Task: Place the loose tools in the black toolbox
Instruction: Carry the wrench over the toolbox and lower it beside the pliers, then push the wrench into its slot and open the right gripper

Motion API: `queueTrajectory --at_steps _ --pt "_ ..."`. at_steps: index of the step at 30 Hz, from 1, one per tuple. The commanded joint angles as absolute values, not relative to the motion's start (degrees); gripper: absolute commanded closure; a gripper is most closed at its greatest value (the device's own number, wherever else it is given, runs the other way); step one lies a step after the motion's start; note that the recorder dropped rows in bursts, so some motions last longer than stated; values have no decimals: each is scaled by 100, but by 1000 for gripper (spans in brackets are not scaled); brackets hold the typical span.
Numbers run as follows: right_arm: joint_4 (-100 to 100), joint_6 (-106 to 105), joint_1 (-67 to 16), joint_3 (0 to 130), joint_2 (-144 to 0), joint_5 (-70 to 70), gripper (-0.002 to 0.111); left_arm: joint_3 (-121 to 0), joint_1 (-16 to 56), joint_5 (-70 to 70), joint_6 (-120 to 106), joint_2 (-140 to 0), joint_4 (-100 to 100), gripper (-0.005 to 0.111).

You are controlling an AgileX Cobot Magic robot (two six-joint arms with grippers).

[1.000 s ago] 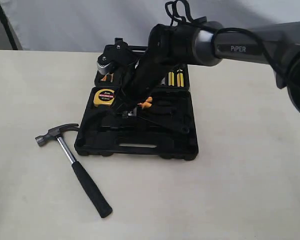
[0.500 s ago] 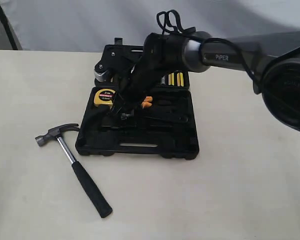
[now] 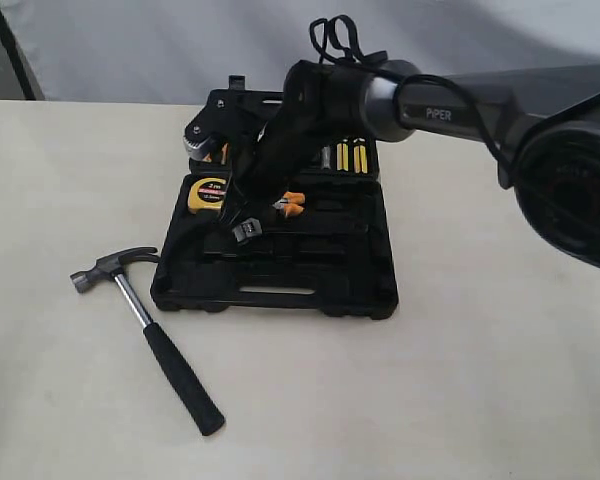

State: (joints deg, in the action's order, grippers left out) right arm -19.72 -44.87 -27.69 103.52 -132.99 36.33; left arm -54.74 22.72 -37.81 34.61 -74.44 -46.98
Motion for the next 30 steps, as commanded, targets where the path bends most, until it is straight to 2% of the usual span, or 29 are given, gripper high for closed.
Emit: queueTrajectory --at_steps 1,12,21,30 --pt "-2055 -4574 -2756 10391 -13301 3636 109 -5420 2253 -3683 3520 -7398 -4620 105" --pt "-2155 -4464 -2732 10391 -13151 3756 109 -5420 2253 -3683 3520 -7398 -4620 105" --pt "-1580 -3274 -2374 10391 -13101 4691 109 -5420 2253 -3683 3520 -7398 -4620 105" --pt "-1443 -3207 -2346 10391 -13563 4888 109 -5420 2253 -3683 3520 -7398 -4620 105"
